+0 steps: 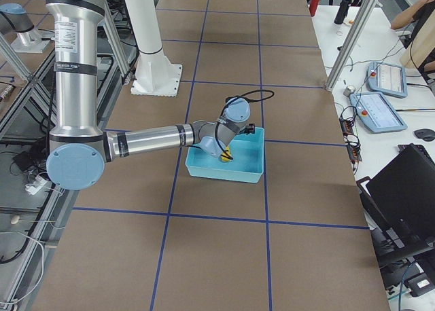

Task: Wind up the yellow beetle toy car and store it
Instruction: 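Open the right gripper and raise it out of the bin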

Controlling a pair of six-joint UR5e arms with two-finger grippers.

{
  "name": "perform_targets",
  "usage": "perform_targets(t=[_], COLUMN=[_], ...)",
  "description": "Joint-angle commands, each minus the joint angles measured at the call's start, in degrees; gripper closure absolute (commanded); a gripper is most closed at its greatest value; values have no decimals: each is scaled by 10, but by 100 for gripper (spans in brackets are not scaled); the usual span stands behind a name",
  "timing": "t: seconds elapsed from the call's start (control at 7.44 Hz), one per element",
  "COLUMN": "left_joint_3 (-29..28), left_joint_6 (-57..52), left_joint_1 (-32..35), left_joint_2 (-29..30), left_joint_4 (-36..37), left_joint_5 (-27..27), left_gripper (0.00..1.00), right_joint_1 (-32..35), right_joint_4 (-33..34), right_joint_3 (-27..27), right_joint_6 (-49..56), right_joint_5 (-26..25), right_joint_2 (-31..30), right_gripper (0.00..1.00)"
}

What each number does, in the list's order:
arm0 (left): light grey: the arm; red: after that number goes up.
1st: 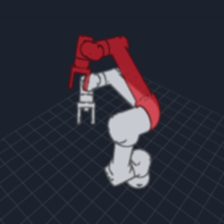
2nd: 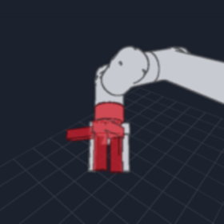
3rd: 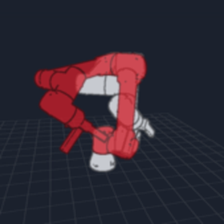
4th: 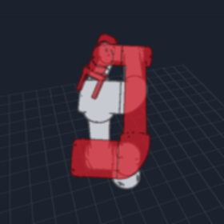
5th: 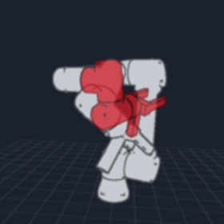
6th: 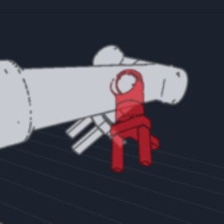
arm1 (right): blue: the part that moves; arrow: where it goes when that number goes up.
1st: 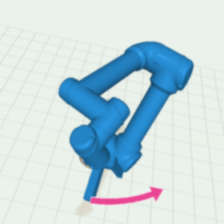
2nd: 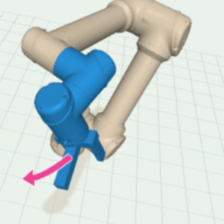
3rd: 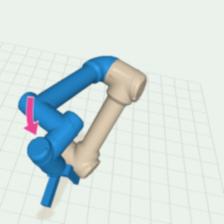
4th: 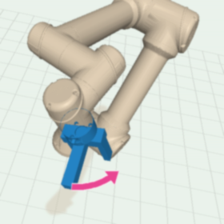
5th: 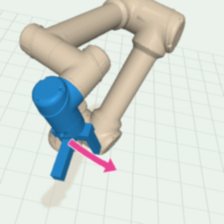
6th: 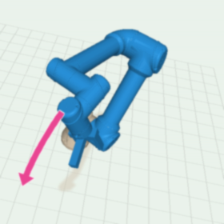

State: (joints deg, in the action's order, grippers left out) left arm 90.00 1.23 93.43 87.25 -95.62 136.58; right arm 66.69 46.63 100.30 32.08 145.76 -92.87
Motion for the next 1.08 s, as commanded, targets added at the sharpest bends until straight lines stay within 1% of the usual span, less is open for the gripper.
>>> perform_targets(t=[0.0,0.13,0.27,0.4,0.54,0.67,0.94], left_joint_3=[0,0,1,1,1,1,1], left_joint_6=[-1,-1,0,-1,-1,-1,-1], left_joint_1=[0,0,0,0,0,0,0], left_joint_2=[0,0,0,0,0,0,0], left_joint_4=[0,0,-1,-1,-1,-1,-1], left_joint_5=[0,0,0,0,0,0,0], left_gripper=[0,0,0,0,0,0,0], right_joint_1=[77,94,110,126,151,169,203], right_joint_4=[56,116,166,198,276,333,387], right_joint_3=[23,33,48,52,50,41,14], right_joint_6=[-127,-190,-258,-348,-438,-471,-472], right_joint_5=[9,-18,-75,-109,-109,-109,-101], right_joint_2=[-5,1,3,4,2,4,-5], right_gripper=[0,0,0,0,0,0,0])
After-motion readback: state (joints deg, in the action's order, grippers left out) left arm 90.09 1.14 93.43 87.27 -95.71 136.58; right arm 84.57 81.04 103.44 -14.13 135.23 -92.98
